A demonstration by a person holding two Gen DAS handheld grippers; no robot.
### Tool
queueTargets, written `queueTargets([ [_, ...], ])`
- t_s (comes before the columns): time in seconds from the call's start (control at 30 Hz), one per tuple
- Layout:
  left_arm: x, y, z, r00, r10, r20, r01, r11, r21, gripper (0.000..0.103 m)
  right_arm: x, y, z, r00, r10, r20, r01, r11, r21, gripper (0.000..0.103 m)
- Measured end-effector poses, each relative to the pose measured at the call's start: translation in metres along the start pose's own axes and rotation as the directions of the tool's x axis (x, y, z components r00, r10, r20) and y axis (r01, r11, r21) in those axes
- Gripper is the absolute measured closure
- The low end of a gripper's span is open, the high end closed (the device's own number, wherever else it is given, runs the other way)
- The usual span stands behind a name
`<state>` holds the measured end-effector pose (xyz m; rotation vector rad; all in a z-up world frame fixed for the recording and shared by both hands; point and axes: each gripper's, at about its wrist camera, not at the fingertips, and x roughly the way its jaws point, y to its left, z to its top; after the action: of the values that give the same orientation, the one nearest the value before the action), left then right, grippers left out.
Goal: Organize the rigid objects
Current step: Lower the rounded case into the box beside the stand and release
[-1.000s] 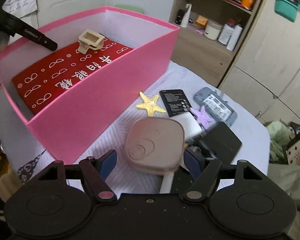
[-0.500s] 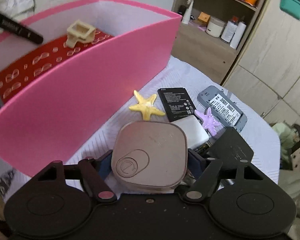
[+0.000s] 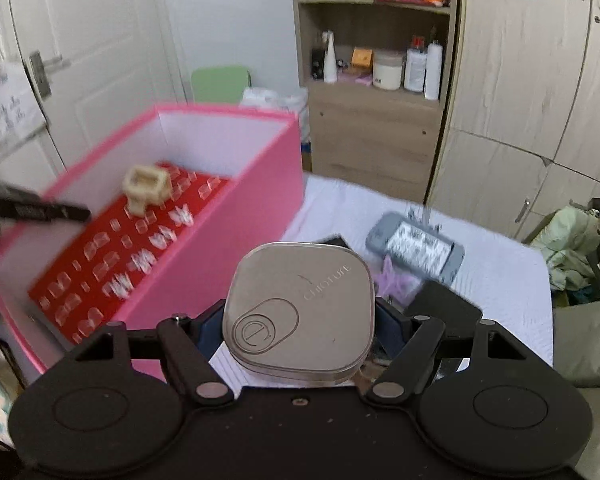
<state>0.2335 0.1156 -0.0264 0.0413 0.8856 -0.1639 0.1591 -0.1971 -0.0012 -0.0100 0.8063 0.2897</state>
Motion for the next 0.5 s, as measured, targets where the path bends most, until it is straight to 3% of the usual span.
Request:
queueTargets([
  [0.1,0.0,-0.002,0.0,1.0,0.009,0.011,-0.009,1.0,0.009,0.096,-0.016,0.004,0.016,0.999,0.003,0.049,-0.001,1.0,-0.027,0.024],
  [0.23,-0.003,-0.006,-0.001,0.999,0.038,0.031,-0.039,0.999,0.028,0.096,-0.029,0.012,0.03,0.991,-0.047,0.124,0.056,0.996,-0.063,0.024],
  [0.5,-0.006,-0.006,-0.003,0.997,0.044,0.059,-0.046,0.998,0.031,0.097,-0.004,0.058,0.067,0.994,0.063,0.084,-0.04,0.967,-0.251,0.024],
])
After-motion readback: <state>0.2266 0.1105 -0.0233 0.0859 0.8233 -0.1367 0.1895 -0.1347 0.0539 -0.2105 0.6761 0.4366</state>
